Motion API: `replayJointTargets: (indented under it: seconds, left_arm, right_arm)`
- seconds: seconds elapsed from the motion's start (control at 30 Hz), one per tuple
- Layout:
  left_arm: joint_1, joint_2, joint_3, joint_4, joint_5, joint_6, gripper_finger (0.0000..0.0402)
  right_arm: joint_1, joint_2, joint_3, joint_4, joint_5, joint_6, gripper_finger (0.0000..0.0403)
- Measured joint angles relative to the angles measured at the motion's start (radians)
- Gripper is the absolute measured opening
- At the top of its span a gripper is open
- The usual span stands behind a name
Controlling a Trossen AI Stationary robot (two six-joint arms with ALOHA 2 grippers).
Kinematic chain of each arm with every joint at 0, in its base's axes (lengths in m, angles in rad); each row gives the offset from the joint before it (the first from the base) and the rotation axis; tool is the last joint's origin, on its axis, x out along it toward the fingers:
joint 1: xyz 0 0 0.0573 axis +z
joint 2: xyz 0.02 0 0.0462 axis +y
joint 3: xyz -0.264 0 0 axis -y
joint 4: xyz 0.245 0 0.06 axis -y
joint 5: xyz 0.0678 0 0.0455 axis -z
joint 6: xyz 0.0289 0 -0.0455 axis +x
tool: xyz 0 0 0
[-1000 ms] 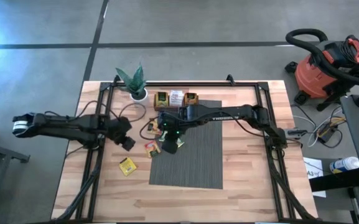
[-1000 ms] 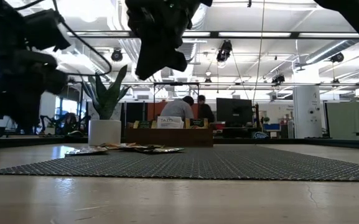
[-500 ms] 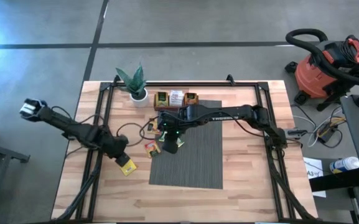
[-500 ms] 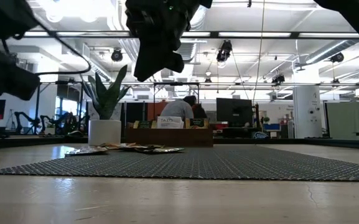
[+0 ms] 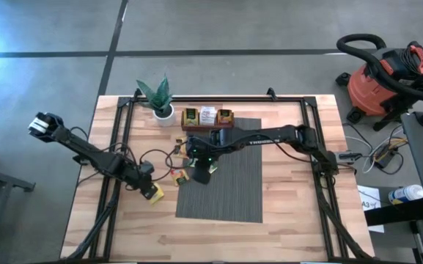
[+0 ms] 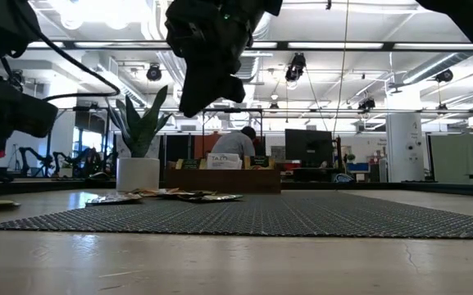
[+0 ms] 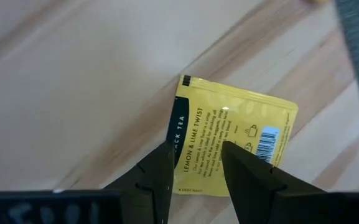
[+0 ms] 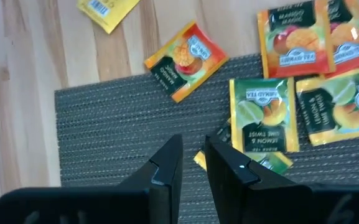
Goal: Pick & Place Tea
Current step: Put the yellow tea bag into the left compartment of the wooden organizer
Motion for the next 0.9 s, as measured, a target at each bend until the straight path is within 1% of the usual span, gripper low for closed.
replayJointTargets:
  seconds: [0.17, 0.23, 0.3, 0.43, 0.5, 0.6, 0.7, 0.8, 0.9]
  left_arm:
    - [0.002, 0.076, 0.000, 0.144, -0.028, 0.059, 0.0138]
    - [0.003, 0.101, 0.000, 0.190, -0.039, 0.067, 0.0138]
    - [0.010, 0.120, -0.004, 0.227, -0.047, 0.059, 0.0138]
    - [0.025, 0.146, -0.017, 0.283, -0.054, 0.004, 0.0138]
    - [0.029, 0.153, -0.020, 0.293, -0.063, -0.031, 0.0138]
    - [0.030, 0.155, -0.034, 0.318, -0.087, -0.087, 0.0138]
    - [0.030, 0.153, -0.060, 0.366, -0.115, -0.133, 0.0138]
    - [0.035, 0.153, -0.104, 0.473, -0.149, -0.190, 0.0138]
    - [0.039, 0.155, -0.160, 0.623, -0.156, -0.249, 0.0138]
  right_arm:
    - [0.016, 0.000, -0.033, 0.004, -0.004, 0.021, 0.0068]
    - [0.020, 0.000, -0.066, 0.041, -0.007, 0.042, 0.0068]
    - [0.021, 0.001, -0.110, 0.114, -0.046, 0.055, 0.0068]
    - [0.029, 0.001, -0.211, 0.328, -0.134, 0.087, 0.0068]
    - [0.031, 0.001, -0.253, 0.412, -0.152, 0.161, 0.0068]
    - [0.029, 0.001, -0.315, 0.553, -0.158, 0.317, 0.0068]
    - [0.027, 0.001, -0.379, 0.720, -0.206, 0.475, 0.0068]
    - [0.034, 0.003, -0.423, 0.868, -0.226, 0.581, 0.0068]
    - [0.041, 0.004, -0.449, 0.884, -0.224, 0.632, 0.0068]
